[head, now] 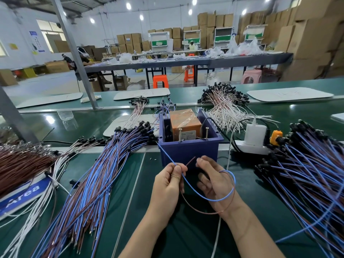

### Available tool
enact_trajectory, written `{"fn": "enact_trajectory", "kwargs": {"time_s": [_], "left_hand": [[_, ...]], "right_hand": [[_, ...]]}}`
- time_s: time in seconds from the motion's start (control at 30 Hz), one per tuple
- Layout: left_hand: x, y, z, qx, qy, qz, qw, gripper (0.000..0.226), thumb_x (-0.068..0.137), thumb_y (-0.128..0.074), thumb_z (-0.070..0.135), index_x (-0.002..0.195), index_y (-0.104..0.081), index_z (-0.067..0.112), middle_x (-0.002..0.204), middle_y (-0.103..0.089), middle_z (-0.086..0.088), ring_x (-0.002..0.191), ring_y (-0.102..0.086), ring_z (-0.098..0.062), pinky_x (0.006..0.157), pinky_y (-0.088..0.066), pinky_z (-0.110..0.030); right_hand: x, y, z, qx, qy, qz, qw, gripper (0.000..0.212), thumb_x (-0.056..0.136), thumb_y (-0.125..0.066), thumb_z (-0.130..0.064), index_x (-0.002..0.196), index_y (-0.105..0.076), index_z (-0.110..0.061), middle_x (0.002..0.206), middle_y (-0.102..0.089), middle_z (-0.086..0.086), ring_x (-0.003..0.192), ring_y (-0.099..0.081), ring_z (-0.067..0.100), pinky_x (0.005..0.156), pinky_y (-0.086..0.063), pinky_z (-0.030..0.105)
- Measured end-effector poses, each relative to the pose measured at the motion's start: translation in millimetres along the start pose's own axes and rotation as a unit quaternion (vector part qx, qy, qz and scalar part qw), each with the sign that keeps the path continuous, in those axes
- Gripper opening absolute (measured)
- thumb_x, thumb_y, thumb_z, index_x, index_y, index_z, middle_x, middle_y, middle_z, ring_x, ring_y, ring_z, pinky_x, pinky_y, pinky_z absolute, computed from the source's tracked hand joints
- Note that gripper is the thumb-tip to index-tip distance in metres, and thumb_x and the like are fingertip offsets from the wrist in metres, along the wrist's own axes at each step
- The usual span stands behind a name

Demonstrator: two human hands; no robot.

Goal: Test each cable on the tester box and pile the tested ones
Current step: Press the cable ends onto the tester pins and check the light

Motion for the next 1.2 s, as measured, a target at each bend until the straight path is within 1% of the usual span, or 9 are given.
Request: {"fn": "enact_trajectory", "kwargs": {"time_s": [0.2,0.37,0.6,0.67,0.77,0.93,1.07,1.13,1.2], "left_hand": [[-2,1,2,0.040,-0.031,0.015,0.999,0.025,0.105,-0.047,0.012,0.089,-0.066,0.018,0.072,-0.059,0.013,0.060,-0.047,-0.008,0.060,-0.043,-0.020],[-5,-2,3,0.085,-0.047,-0.010,0.995,0.026,0.105,-0.047,0.009,0.090,-0.066,0.020,0.073,-0.062,0.019,0.064,-0.051,0.001,0.066,-0.041,-0.012],[-5,-4,2,0.075,-0.047,-0.023,0.996,0.028,0.105,-0.049,0.013,0.087,-0.065,0.025,0.072,-0.061,0.014,0.062,-0.047,-0.003,0.063,-0.042,-0.017],[-5,-3,3,0.072,-0.054,-0.005,0.996,0.022,0.102,-0.049,0.024,0.087,-0.065,0.026,0.081,-0.066,0.010,0.069,-0.054,-0.007,0.068,-0.045,-0.020],[-5,2,4,0.079,-0.071,0.044,0.993,0.025,0.100,-0.045,0.033,0.087,-0.065,0.024,0.090,-0.069,0.006,0.079,-0.061,-0.012,0.076,-0.049,-0.023],[-6,7,2,0.119,-0.067,0.089,0.987,0.028,0.107,-0.043,0.025,0.100,-0.066,0.039,0.074,-0.059,0.019,0.066,-0.051,-0.003,0.066,-0.041,-0.022],[-6,10,8,0.176,-0.108,0.132,0.970,0.030,0.106,-0.043,0.025,0.131,-0.056,0.036,0.111,-0.063,0.030,0.107,-0.060,0.005,0.085,-0.044,-0.011],[-7,11,10,0.199,-0.122,0.148,0.961,0.038,0.105,-0.044,0.029,0.143,-0.049,0.029,0.106,-0.066,0.024,0.093,-0.065,-0.006,0.077,-0.051,-0.019],[-9,11,12,0.212,-0.137,0.162,0.954,0.038,0.104,-0.045,0.032,0.142,-0.046,0.034,0.091,-0.061,0.022,0.068,-0.058,-0.009,0.059,-0.043,-0.015]], "right_hand": [[4,-1,5,-0.060,0.018,-0.027,0.998,0.006,0.095,-0.064,-0.015,0.092,-0.070,-0.014,0.067,-0.059,-0.002,0.034,-0.031,0.005,0.034,-0.029,0.019],[5,-1,8,-0.138,0.041,-0.042,0.989,0.015,0.091,-0.070,-0.024,0.080,-0.077,-0.017,0.052,-0.049,0.001,0.033,-0.031,0.009,0.037,-0.032,0.022],[5,-4,11,-0.157,0.035,-0.084,0.983,0.015,0.088,-0.070,-0.030,0.088,-0.077,-0.017,0.045,-0.048,-0.003,0.032,-0.032,0.008,0.035,-0.029,0.019],[3,-5,10,-0.129,0.043,-0.084,0.987,0.021,0.082,-0.070,-0.033,0.088,-0.077,-0.015,0.054,-0.062,0.000,0.032,-0.031,0.006,0.034,-0.028,0.017],[4,1,3,-0.033,0.063,-0.045,0.996,0.019,0.085,-0.065,-0.032,0.091,-0.075,-0.017,0.090,-0.077,0.010,0.033,-0.029,0.004,0.032,-0.027,0.015],[7,12,-9,0.009,0.105,-0.003,0.994,0.022,0.086,-0.062,-0.037,0.093,-0.080,-0.028,0.062,-0.053,-0.008,0.034,-0.021,0.000,0.035,-0.017,0.015],[9,16,-9,-0.021,0.143,0.038,0.989,0.022,0.096,-0.060,-0.032,0.099,-0.080,-0.024,0.062,-0.047,-0.009,0.037,-0.023,0.001,0.035,-0.021,0.015],[11,19,-10,-0.044,0.165,0.067,0.983,0.022,0.101,-0.057,-0.022,0.100,-0.079,-0.021,0.063,-0.046,-0.009,0.038,-0.025,0.002,0.035,-0.022,0.015],[11,21,-13,-0.070,0.191,0.095,0.974,0.025,0.103,-0.053,-0.014,0.105,-0.077,-0.020,0.062,-0.047,-0.010,0.041,-0.030,0.002,0.038,-0.026,0.014]]}}
Point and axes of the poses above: each hand's wrist, its own x-axis towards the middle knuckle, its own y-axis out of the back of the hand, z = x × y, the point moved 4 cm from there along x, towards the middle knuckle
